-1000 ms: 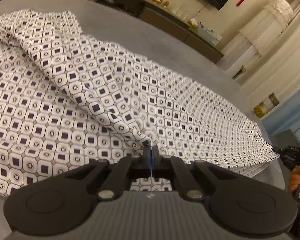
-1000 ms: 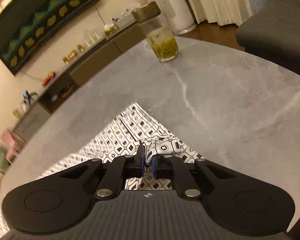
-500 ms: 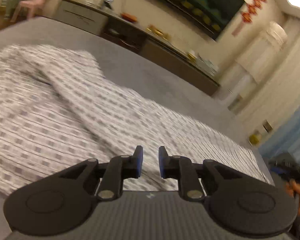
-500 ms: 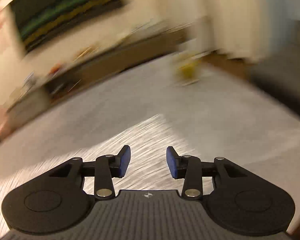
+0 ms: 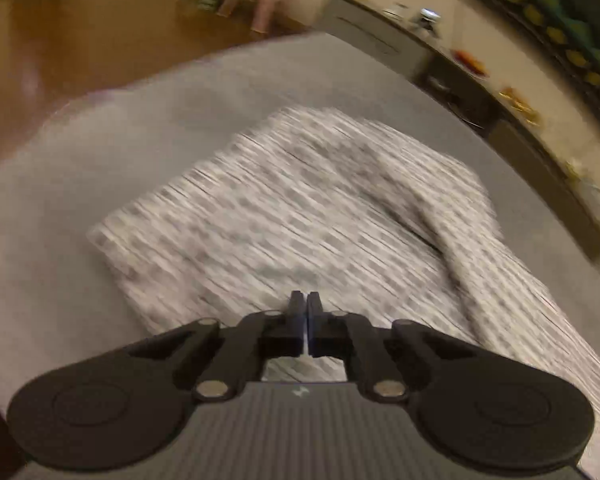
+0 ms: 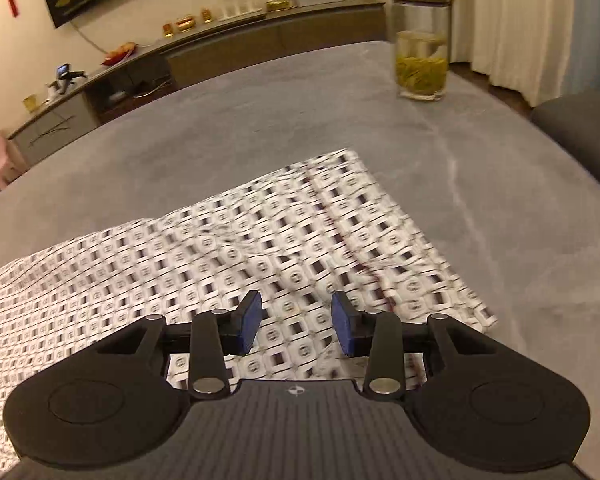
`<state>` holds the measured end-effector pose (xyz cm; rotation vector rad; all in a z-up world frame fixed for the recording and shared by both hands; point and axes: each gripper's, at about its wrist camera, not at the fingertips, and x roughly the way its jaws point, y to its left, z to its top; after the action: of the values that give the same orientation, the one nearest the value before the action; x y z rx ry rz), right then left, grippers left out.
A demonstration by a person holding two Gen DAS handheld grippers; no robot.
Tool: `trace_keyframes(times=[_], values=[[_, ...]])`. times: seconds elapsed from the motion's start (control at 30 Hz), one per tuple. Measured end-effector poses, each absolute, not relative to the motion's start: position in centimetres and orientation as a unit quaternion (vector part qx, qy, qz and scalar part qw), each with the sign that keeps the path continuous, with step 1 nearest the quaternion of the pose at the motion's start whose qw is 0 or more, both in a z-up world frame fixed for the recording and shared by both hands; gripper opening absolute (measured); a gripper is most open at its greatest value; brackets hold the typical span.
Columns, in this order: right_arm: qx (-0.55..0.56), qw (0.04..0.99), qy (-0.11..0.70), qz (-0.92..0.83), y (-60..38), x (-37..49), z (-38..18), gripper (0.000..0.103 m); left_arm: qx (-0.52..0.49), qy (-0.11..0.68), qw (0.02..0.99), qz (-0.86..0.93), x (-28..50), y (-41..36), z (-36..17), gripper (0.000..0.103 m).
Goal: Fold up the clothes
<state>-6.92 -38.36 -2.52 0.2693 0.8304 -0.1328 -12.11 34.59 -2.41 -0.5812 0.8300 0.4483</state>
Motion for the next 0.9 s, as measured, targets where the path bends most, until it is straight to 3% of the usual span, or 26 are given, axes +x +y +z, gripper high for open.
trace_keyframes(times=[0.17, 0.27, 0.3, 0.37, 0.5, 0.6, 0.9], values=[[0.144, 0.909, 0.378, -0.102, -37.2, -7.5, -0.7, 0.043, -0.322, 0.357, 0.854, 0.199, -11.4, 36.3, -0.7, 0.010], [0.139, 0.912, 0.387, 0.004, -28.8, -5.1, 0.9, 0.047, -0.330, 0.351, 0.860, 0.167, -10.1, 35.6, -0.9, 0.012], [0.137, 0.910, 0.389, 0.040, -26.0, -4.3, 1.5, 0.050, -0.329, 0.352, 0.862, 0.158, -9.6, 35.2, -1.2, 0.012], [0.133, 0.904, 0.392, 0.111, -20.3, -2.7, 2.5, 0.067, -0.334, 0.363, 0.857, 0.148, -9.4, 35.1, -2.1, 0.012], [0.122, 0.877, 0.391, 0.250, -9.1, 0.5, 4.7, 0.084, -0.348, 0.349, 0.860, 0.134, -10.4, 36.1, -2.1, 0.012], [0.111, 0.847, 0.387, 0.348, -0.7, 3.0, 6.1, 0.085, -0.368, 0.342, 0.854, 0.134, -11.3, 37.3, -2.2, 0.013], [-0.016, 0.831, 0.438, 0.343, 14.7, 13.4, -0.9, 0.082, -0.416, 0.328, 0.840, 0.117, -11.2, 39.7, -2.8, 0.013]])
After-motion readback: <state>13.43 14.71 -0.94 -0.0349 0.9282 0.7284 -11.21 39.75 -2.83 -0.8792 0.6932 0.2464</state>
